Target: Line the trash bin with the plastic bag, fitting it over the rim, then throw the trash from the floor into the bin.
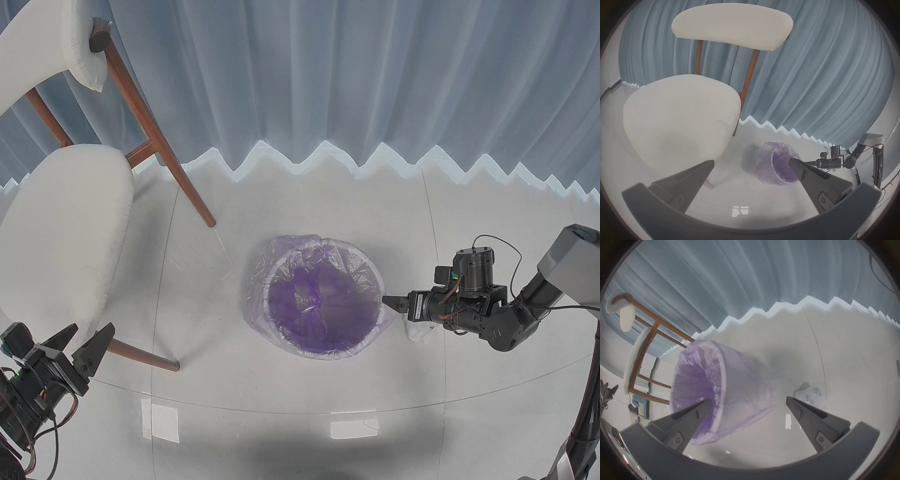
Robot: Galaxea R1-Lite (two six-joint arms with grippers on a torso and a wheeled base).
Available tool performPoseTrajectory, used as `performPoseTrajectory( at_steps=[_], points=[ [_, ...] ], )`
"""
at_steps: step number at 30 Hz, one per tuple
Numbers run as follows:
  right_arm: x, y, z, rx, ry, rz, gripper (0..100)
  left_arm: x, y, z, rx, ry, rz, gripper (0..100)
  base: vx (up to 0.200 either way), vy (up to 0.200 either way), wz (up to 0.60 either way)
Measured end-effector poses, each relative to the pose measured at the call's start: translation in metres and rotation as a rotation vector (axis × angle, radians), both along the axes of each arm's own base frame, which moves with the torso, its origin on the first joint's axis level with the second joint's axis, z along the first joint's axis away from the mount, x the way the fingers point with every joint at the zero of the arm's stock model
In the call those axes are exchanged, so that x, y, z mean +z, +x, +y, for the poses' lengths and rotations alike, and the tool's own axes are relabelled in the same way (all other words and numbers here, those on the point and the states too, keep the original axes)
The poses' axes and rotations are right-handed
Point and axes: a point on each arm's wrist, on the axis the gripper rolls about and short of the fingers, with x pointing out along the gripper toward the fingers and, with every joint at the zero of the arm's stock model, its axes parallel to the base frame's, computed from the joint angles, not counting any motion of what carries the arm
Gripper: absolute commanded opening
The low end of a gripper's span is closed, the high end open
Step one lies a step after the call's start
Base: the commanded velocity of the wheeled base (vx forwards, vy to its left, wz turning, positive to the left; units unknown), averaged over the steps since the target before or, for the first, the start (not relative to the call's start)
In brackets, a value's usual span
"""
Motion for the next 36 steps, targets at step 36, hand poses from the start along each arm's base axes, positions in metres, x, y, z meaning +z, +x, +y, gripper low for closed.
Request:
performPoseTrajectory(
  at_steps=[36],
  points=[
    [-0.098, 0.002, 0.031, 0.131, -0.118, -0.069, 100, -0.009, 0.011, -0.002, -0.063, 0.088, 0.058, 100, 0.0, 0.0, 0.0]
  ],
)
